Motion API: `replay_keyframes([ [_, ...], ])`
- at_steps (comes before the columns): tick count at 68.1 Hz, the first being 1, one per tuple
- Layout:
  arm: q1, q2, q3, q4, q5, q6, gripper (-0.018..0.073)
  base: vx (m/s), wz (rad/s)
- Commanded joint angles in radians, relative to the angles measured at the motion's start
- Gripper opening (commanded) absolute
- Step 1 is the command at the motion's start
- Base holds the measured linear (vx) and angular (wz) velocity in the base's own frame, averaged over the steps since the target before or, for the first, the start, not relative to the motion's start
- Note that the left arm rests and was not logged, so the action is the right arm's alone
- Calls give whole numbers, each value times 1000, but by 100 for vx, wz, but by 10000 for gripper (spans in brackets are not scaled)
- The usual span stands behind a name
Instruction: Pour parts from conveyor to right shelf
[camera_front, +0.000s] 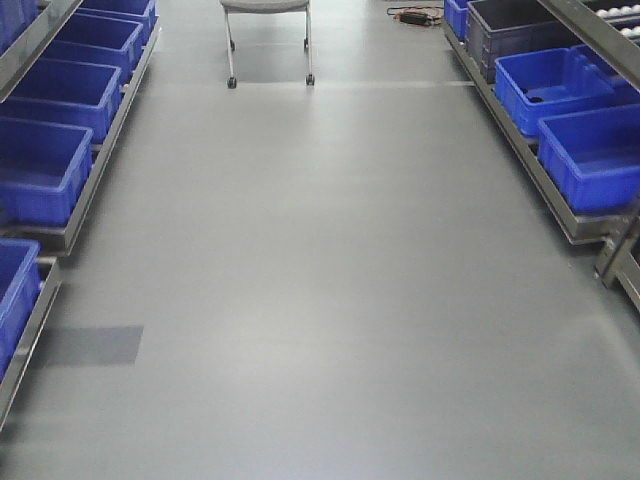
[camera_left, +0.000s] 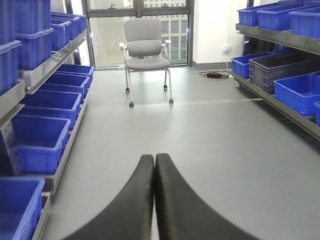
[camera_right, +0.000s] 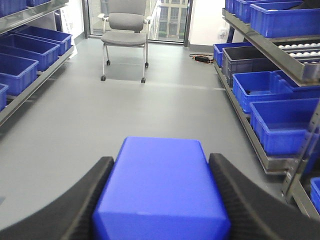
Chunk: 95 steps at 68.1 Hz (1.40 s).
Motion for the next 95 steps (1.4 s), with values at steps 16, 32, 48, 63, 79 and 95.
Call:
replay_keyframes([
  [16,-2,12,-28,6,-81,-3,-6,61,-2],
  [32,-2,12,-28,6,-81,-3,-6,57,-7],
  [48,-2,12,-28,8,-81,-3,-6,41,1],
  [63,-2,12,-28,8,-81,-3,-6,24,47],
  [79,-2,12,-28,7,-81,-3,-6,16,87],
  [95,-2,12,-28,6,-81,-3,-6,15,105],
])
